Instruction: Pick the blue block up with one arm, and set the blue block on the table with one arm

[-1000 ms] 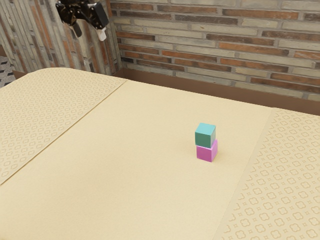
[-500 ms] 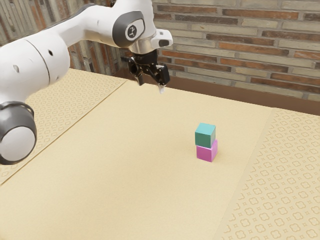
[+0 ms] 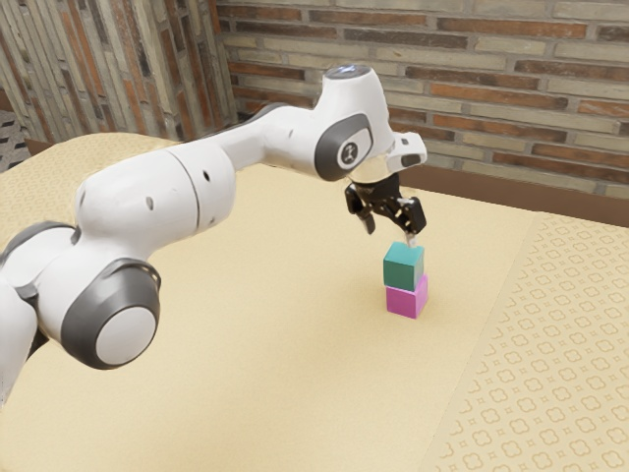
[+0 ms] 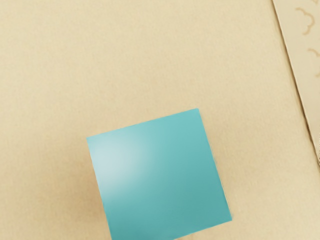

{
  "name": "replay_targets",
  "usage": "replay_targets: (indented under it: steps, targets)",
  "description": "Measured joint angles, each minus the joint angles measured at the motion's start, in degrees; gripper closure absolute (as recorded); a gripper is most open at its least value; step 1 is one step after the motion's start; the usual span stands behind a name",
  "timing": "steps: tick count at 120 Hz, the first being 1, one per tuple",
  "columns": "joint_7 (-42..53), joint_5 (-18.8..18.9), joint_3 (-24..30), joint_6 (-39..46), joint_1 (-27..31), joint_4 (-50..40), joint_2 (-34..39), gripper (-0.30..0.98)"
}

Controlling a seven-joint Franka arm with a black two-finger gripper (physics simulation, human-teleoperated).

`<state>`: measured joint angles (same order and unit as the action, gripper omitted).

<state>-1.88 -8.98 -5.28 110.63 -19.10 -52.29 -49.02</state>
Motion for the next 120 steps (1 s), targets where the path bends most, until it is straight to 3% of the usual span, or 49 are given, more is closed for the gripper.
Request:
replay_targets:
  steps: [25, 98, 120]
  targets:
    - [-1.78, -0.71, -0.25, 0.79, -0.32, 3.15, -5.24, 0.0]
    - [-4.69, -0.87, -0.6, 2.17, -0.51, 5.95, -9.39, 0.0]
    - [-5.14, -0.87, -0.53, 2.3, -0.52, 5.95, -9.56, 0.11]
